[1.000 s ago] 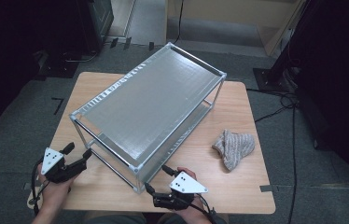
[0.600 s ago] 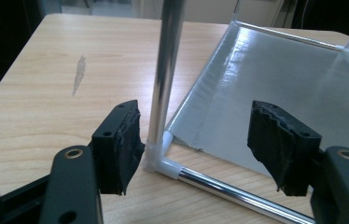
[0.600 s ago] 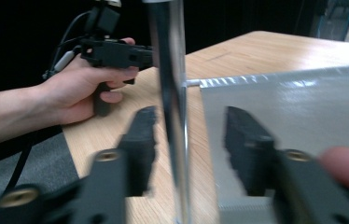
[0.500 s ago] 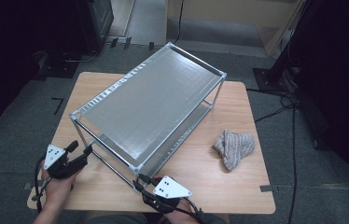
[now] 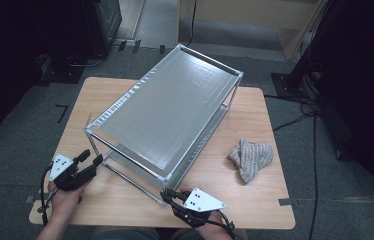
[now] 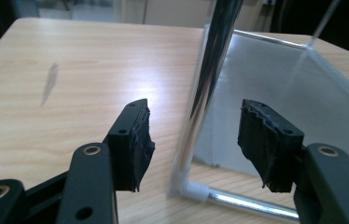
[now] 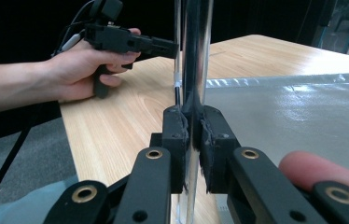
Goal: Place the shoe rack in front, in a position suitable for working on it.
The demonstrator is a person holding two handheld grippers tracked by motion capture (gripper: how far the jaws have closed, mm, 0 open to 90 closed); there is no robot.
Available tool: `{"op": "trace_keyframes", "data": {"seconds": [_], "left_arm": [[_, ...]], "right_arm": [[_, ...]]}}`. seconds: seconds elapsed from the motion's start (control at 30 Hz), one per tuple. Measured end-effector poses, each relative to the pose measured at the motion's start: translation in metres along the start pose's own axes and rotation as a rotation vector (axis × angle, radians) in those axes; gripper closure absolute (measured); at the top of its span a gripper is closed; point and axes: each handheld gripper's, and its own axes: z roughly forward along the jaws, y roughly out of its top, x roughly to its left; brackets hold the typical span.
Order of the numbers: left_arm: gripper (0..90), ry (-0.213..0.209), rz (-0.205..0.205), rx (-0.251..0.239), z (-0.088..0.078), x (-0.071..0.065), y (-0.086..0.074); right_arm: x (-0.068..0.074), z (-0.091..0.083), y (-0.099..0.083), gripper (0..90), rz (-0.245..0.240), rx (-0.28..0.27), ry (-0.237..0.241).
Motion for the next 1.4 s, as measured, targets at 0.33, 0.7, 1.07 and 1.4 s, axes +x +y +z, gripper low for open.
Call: {"op": "trace_keyframes", "data": {"seconds": [0.33, 0.7, 1.07, 1.4], "left_arm": [[65.1, -0.100, 0.048, -0.033, 0.009, -0.013, 0.012], [80.1, -0.228, 0.162, -0.009, 0.010, -0.037, 0.008], [80.7, -0.368, 0.202, 0.017, 0.000, -0.063, 0.002], [80.8, -0.474, 0.237, 0.014, -0.012, -0.076, -0.005]], "right_arm": [[-0.016, -0.025, -0.006, 82.4, -0.002, -0.002, -0.027], [-0.047, -0.052, -0.011, 82.4, 0.035, -0.014, -0.142], [-0.073, -0.074, -0.015, 82.1, 0.091, -0.028, -0.296], [-0.085, -0.073, -0.015, 82.0, 0.107, -0.035, -0.411]]}}
